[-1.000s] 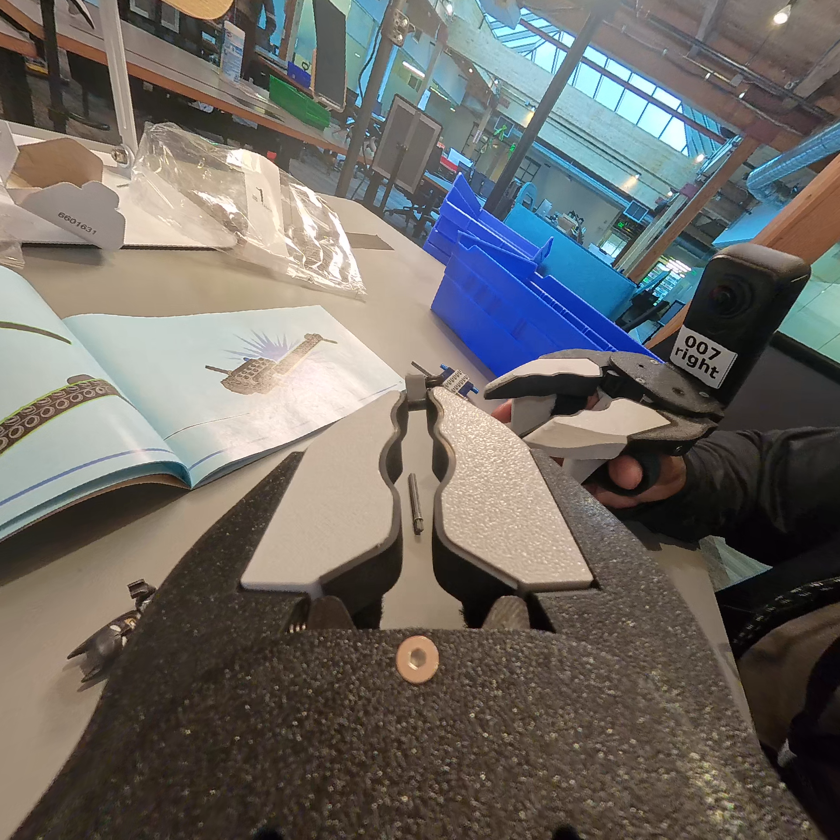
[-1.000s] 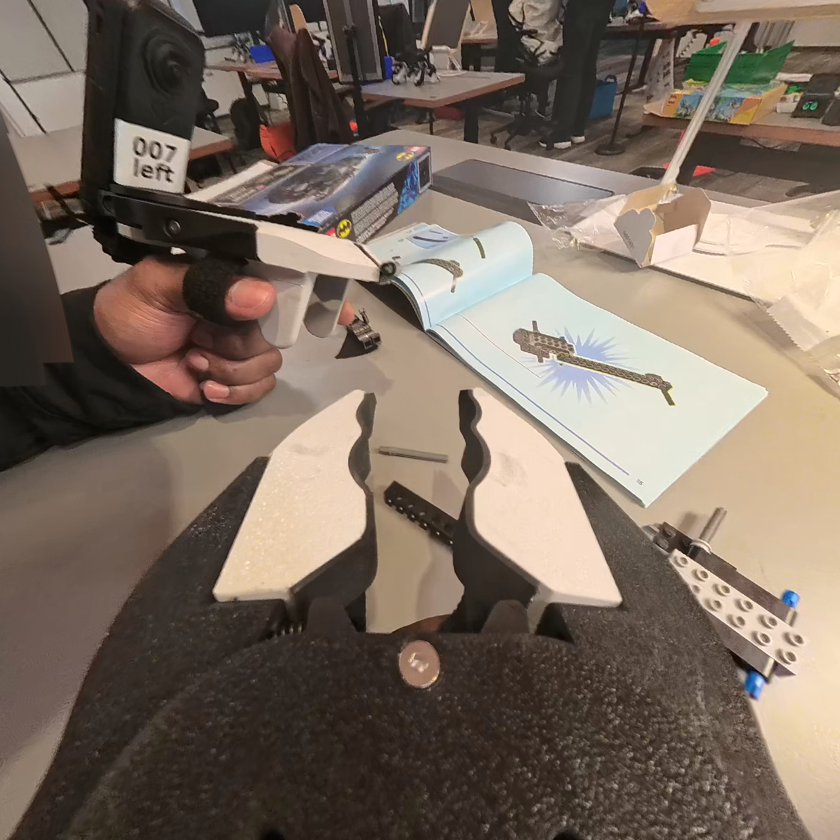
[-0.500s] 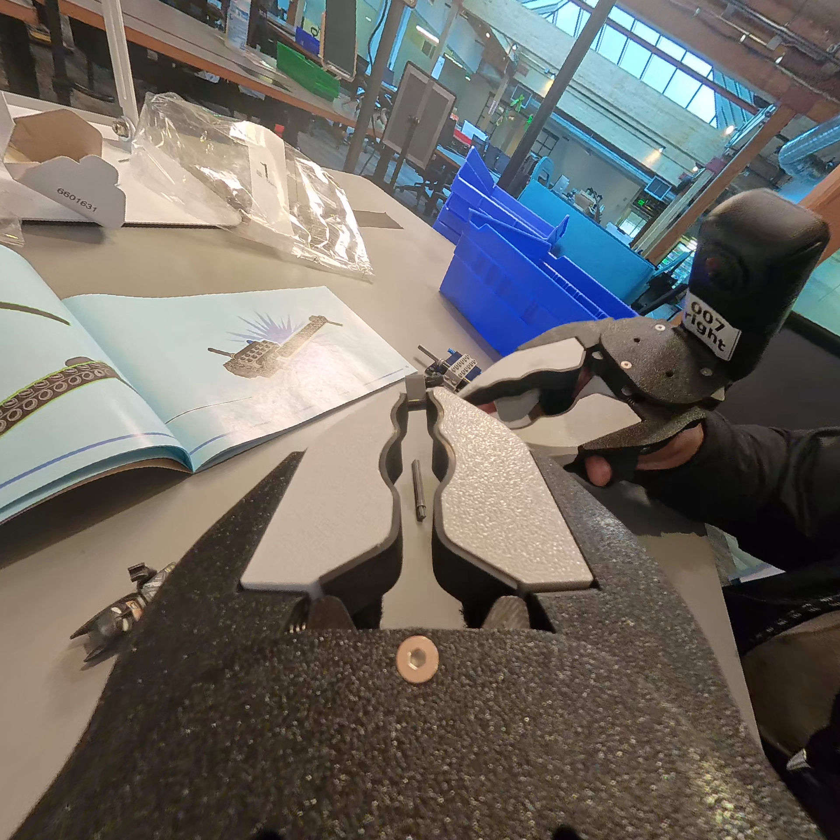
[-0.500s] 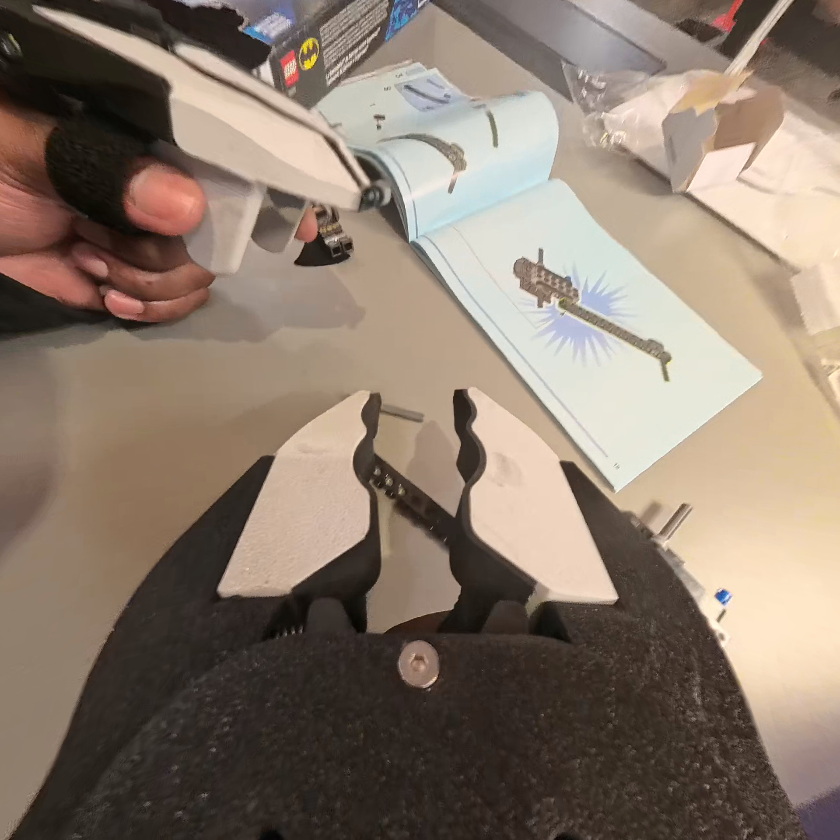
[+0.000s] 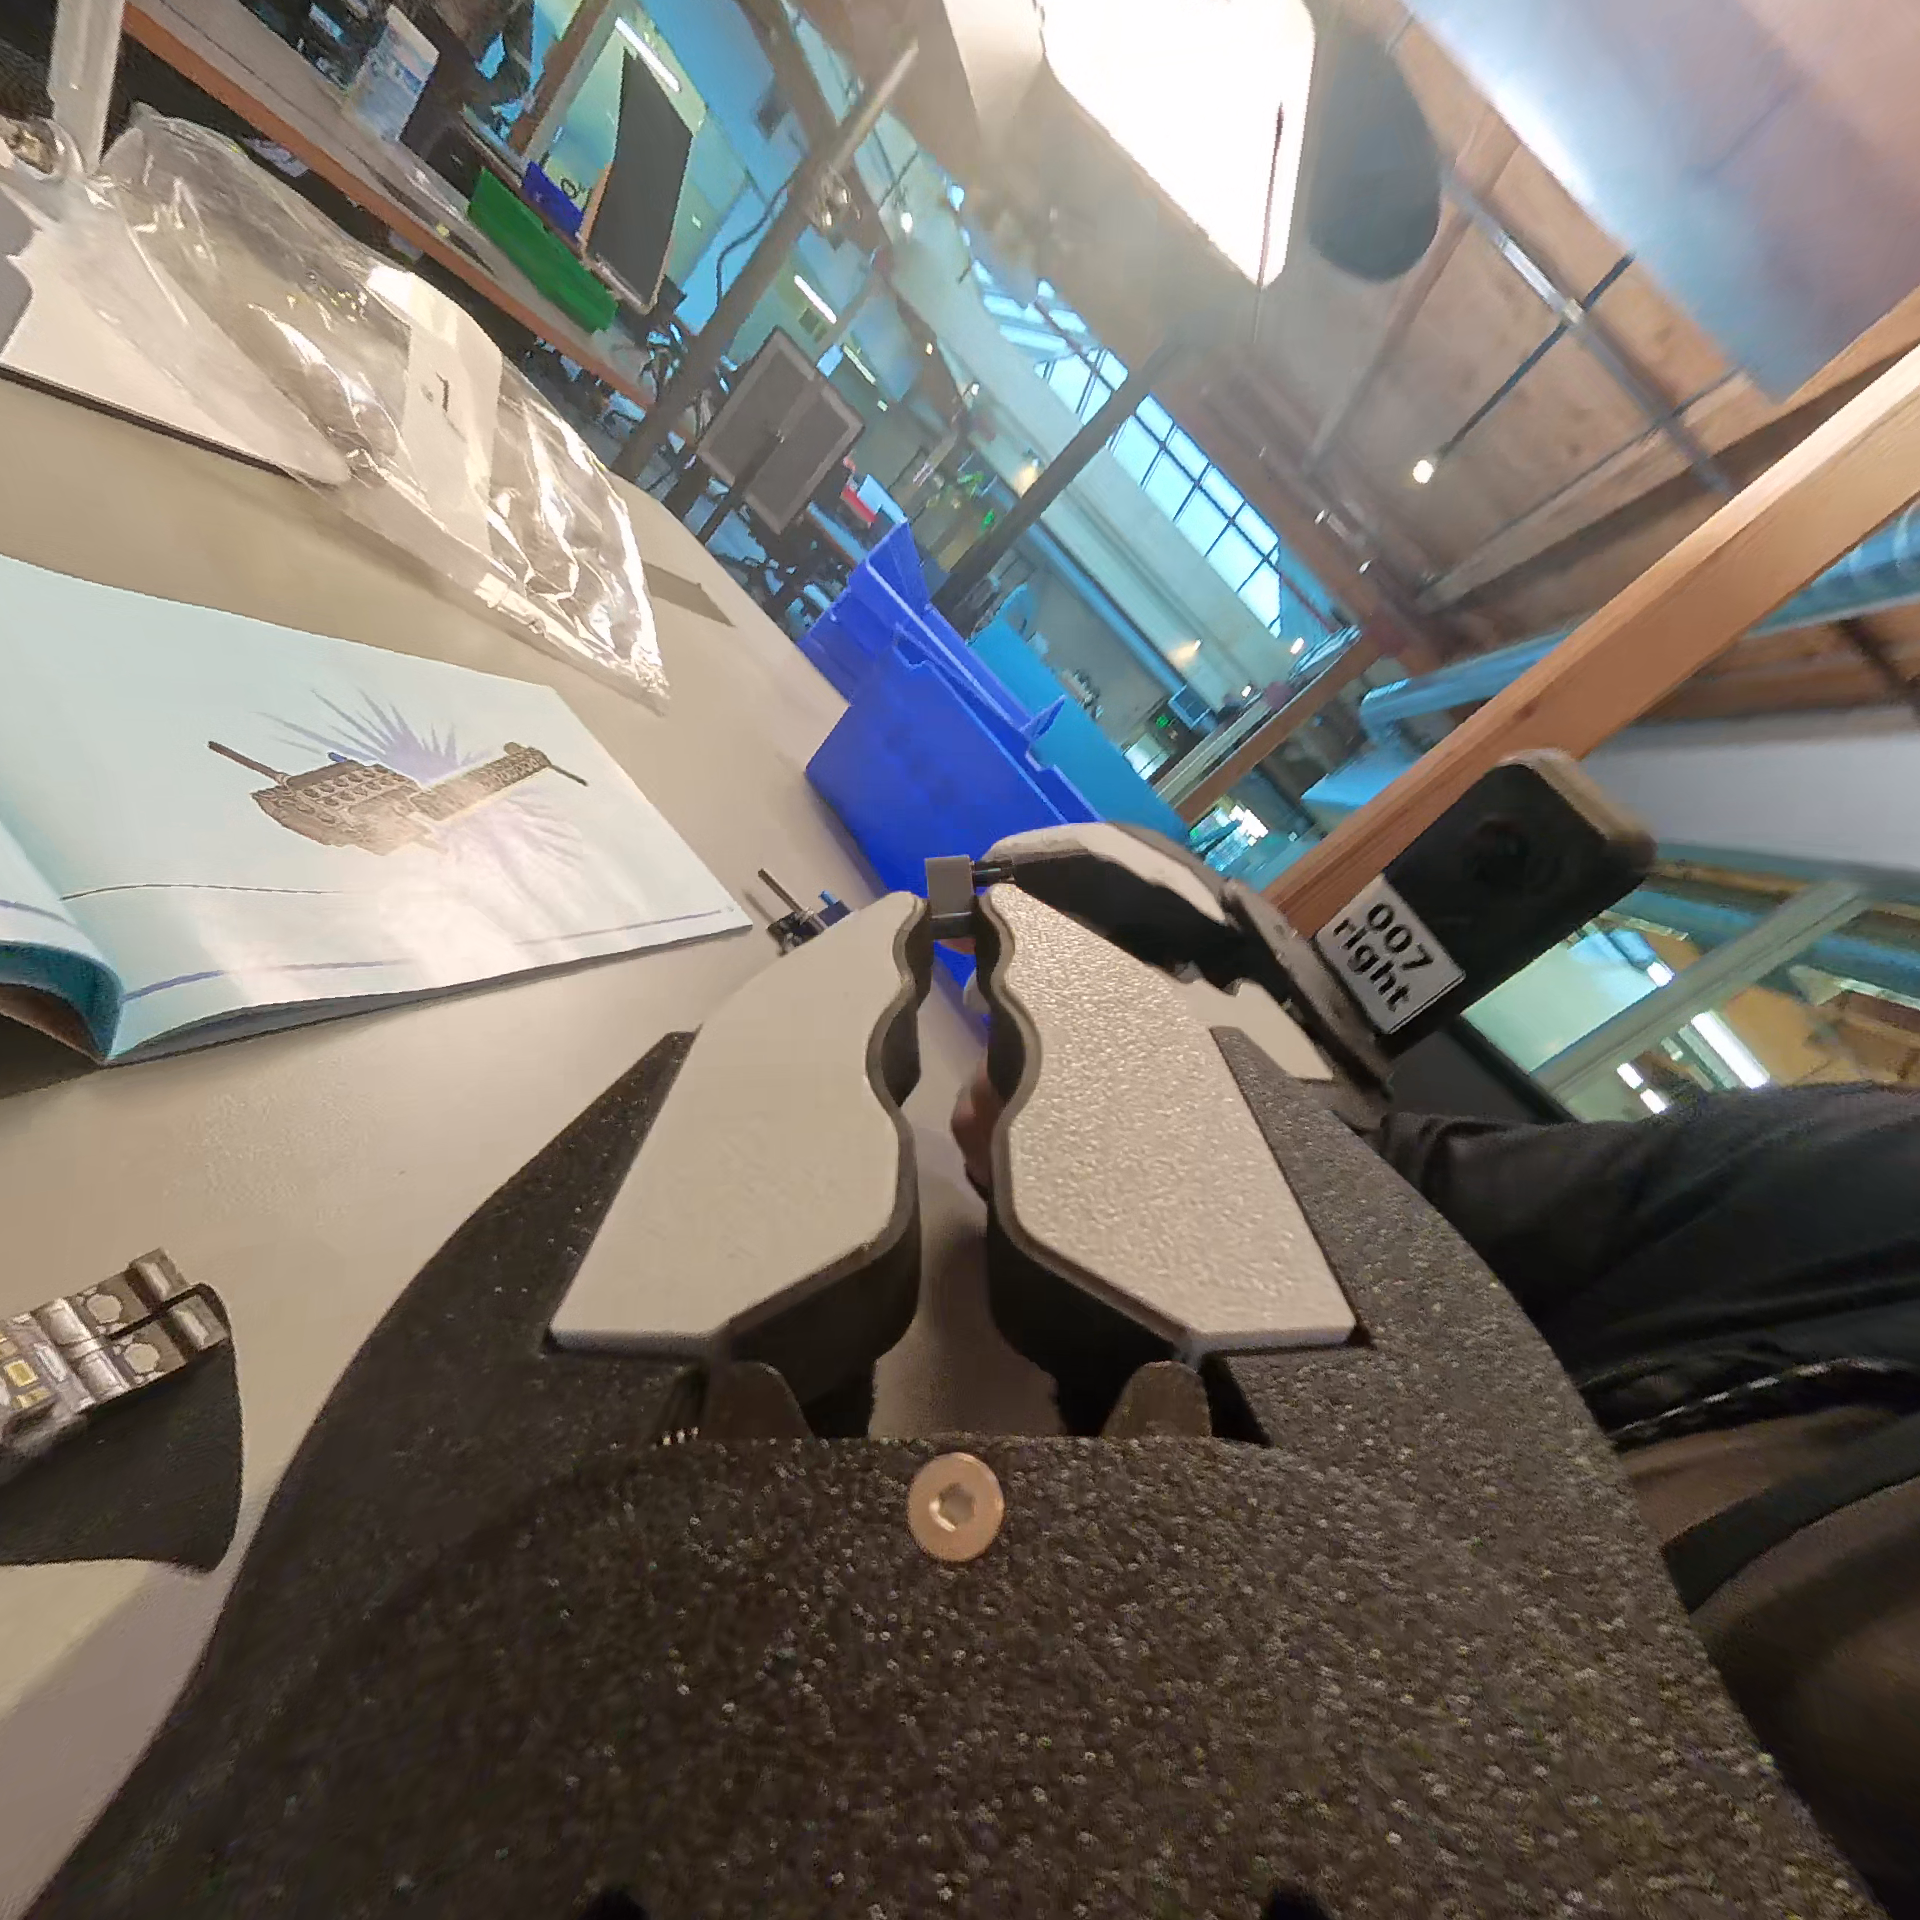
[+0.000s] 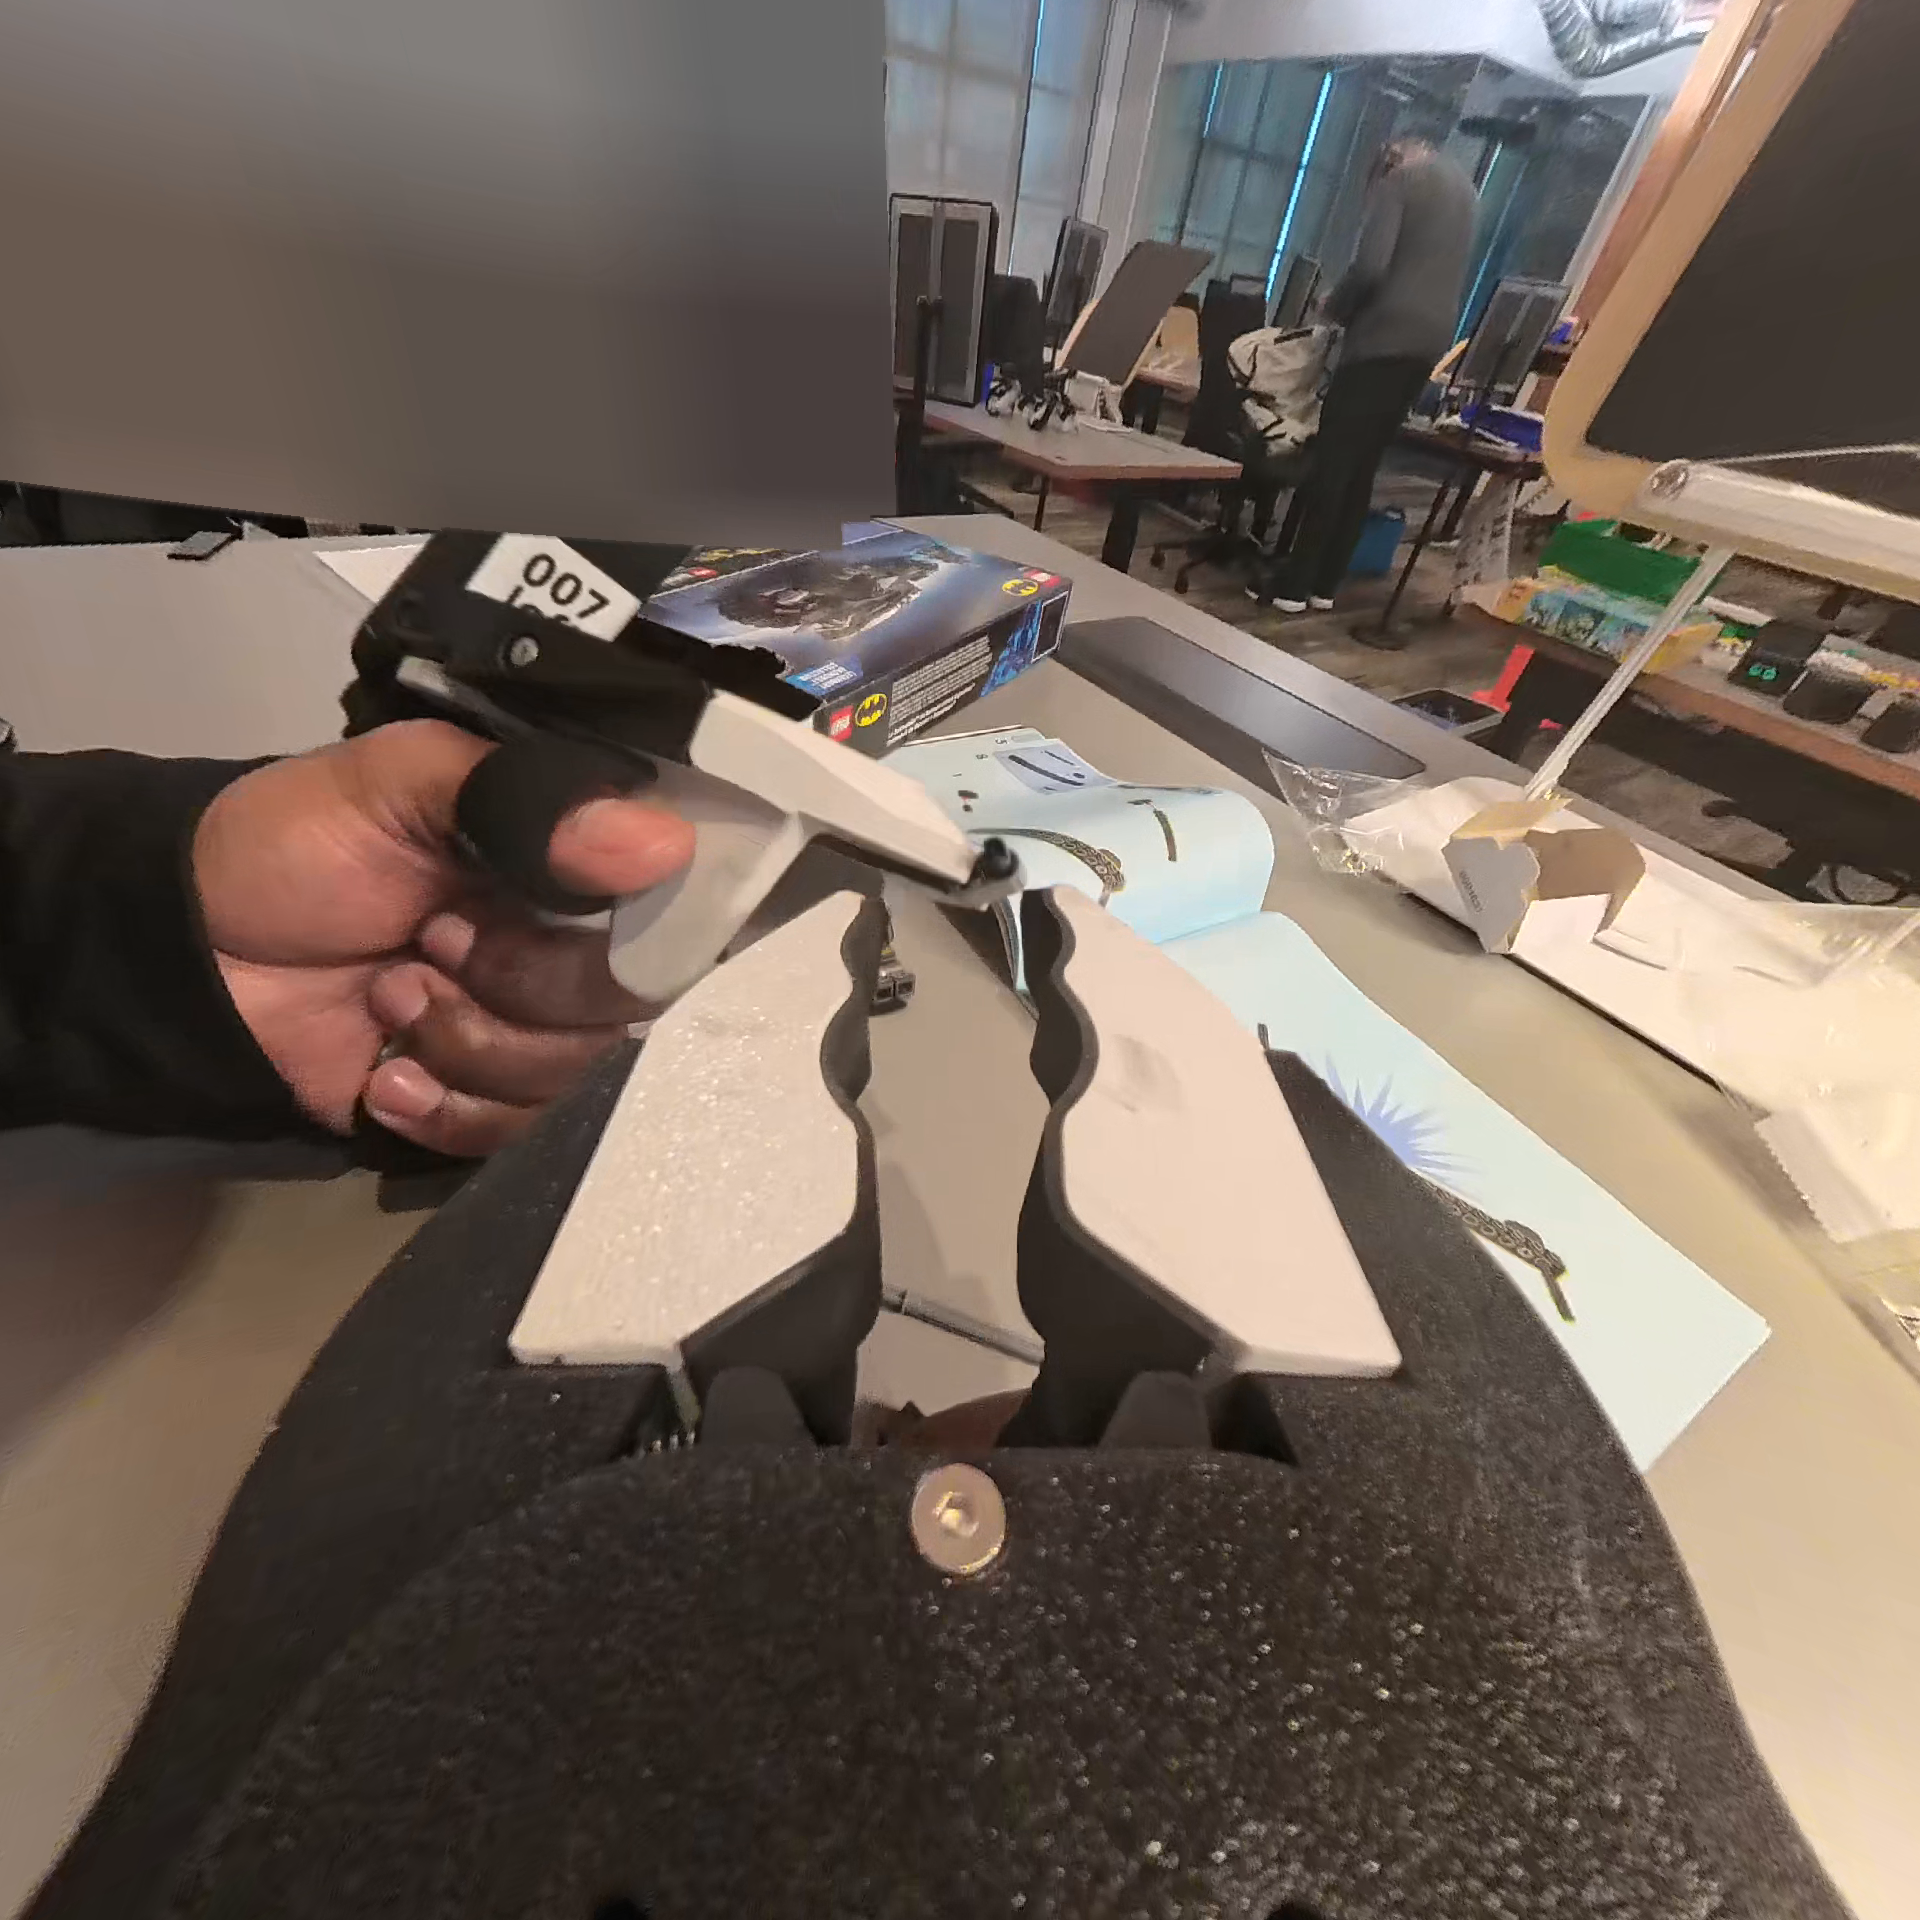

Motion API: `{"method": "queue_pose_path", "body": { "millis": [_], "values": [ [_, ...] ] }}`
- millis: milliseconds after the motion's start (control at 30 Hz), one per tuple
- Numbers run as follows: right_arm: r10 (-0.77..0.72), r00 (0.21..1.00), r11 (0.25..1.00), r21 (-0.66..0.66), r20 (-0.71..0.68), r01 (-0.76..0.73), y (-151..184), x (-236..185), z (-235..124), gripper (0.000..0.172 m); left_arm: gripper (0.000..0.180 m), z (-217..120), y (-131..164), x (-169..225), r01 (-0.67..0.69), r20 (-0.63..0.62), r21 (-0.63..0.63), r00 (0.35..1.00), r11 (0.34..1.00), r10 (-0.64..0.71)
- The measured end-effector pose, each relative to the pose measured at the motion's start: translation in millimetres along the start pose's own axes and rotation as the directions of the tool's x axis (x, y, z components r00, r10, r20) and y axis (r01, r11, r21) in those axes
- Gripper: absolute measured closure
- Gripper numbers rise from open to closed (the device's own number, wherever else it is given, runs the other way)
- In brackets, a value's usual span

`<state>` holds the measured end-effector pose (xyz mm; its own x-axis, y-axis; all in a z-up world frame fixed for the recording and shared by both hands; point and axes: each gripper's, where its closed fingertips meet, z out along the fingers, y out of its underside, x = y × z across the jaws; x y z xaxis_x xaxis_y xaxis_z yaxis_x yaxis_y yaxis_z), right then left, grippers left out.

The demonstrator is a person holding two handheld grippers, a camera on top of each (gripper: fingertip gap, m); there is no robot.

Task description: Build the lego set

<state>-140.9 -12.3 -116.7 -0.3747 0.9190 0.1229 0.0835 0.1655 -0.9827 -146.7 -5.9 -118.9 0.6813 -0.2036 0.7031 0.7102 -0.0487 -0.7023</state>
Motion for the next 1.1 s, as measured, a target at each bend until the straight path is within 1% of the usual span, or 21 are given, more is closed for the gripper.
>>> {"method": "queue_pose_path", "body": {
  "millis": [133, 300, 567, 700, 900, 1100],
  "values": [
    [-0.05, 0.998, 0.999, 0.019, -0.036, 0.05, 3.1, -0.6, 2.4, 0.149, 0.173, -4.3, -8.0, -3.0, 0.077, -0.029, 0.052, 0.997, 0.996, -0.076],
    [-0.099, 0.993, 0.995, 0.025, -0.062, 0.101, 4.5, -2.4, 1.1, 0.149, 0.173, -3.0, -8.9, -0.1, 0.186, -0.095, 0.088, 0.98, 0.979, -0.178],
    [-0.148, 0.982, 0.987, 0.052, -0.117, 0.155, -0.5, 2.4, -1.8, 0.145, 0.173, -0.8, -6.7, 2.9, 0.362, -0.2, 0.136, 0.922, 0.922, -0.333],
    [-0.185, 0.973, 0.979, 0.058, -0.137, 0.194, -2.9, 2.3, -3.5, 0.145, 0.173, 4.0, -0.5, 7.4, 0.383, -0.217, 0.125, 0.911, 0.915, -0.351],
    [-0.188, 0.972, 0.98, 0.04, -0.145, 0.195, -0.3, 4.6, -3.5, 0.146, 0.173, 7.8, 5.0, 12.1, 0.384, -0.226, 0.106, 0.907, 0.917, -0.354],
    [-0.178, 0.975, 0.982, 0.043, -0.13, 0.185, 0.8, 6.0, -3.4, 0.155, 0.173, 9.3, 7.6, 13.1, 0.376, -0.218, 0.089, 0.911, 0.922, -0.35]
  ]
}}
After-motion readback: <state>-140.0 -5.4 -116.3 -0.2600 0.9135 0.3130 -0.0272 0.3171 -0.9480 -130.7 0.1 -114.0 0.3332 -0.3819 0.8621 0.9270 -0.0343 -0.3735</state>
